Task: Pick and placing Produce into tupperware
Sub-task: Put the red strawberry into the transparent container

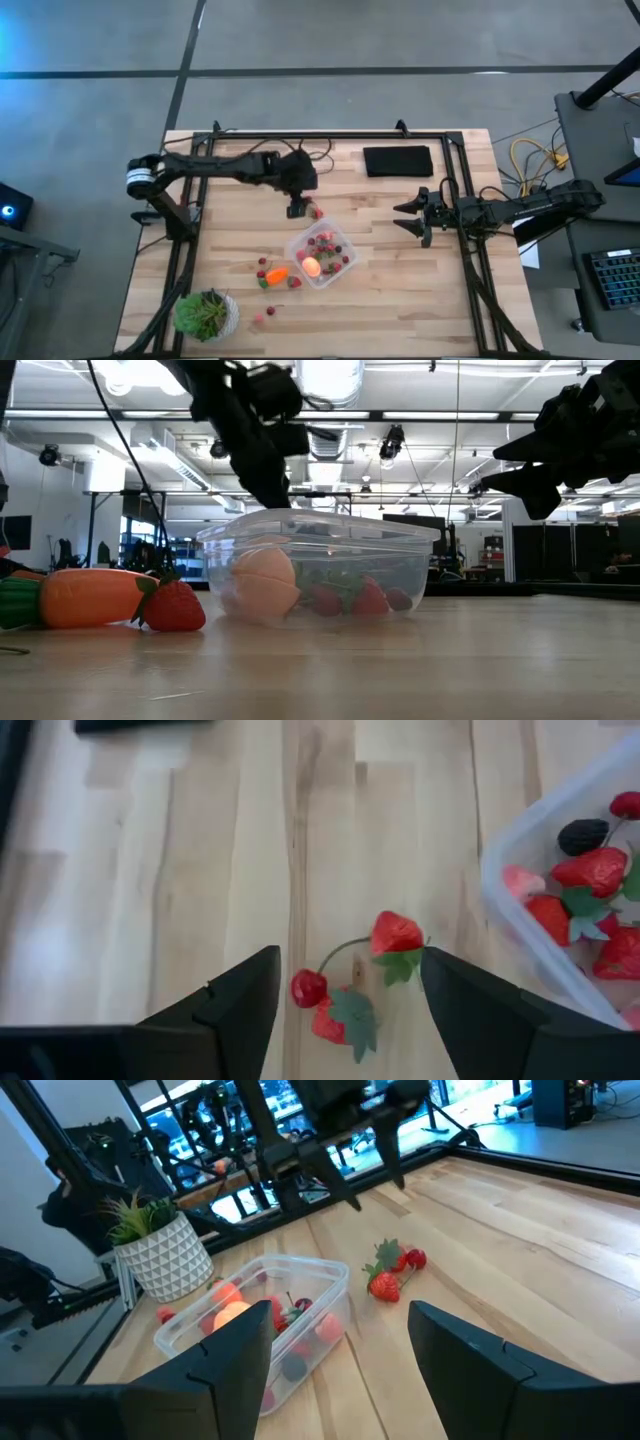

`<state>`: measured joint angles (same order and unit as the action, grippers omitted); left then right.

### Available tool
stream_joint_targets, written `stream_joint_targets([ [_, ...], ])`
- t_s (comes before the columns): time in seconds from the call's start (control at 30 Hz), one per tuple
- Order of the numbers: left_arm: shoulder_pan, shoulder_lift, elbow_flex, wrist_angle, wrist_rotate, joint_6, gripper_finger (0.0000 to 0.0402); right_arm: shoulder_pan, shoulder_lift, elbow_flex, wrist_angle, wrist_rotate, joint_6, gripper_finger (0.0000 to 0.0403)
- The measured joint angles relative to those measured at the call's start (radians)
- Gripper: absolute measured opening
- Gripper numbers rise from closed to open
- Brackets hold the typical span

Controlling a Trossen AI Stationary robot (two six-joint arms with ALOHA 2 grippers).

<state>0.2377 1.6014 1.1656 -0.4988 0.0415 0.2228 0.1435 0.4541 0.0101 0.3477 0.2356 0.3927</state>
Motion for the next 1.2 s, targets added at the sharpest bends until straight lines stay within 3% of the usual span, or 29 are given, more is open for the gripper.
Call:
stream_joint_targets([
  [0.17,0.029,0.043,0.0,0.009,0.102,0.014,0.021,0.0,0.0,0.0,0.0,0.0,0.0,0.0226],
  [0.3,0.0,0.095,-0.002,0.044,0.091,0.073,0.0207,0.0,0.0,0.0,0.0,0.0,0.0,0.0226],
  [0.47,-0.016,0.166,-0.002,0.053,0.001,0.12,0.0207,0.0,0.0,0.0,0.0,0.0,0.0,0.0226],
  [1.2,-0.071,0.204,0.01,0.072,0.05,0.125,0.0207,0.0,0.0,0.0,0.0,0.0,0.0,0.0226],
])
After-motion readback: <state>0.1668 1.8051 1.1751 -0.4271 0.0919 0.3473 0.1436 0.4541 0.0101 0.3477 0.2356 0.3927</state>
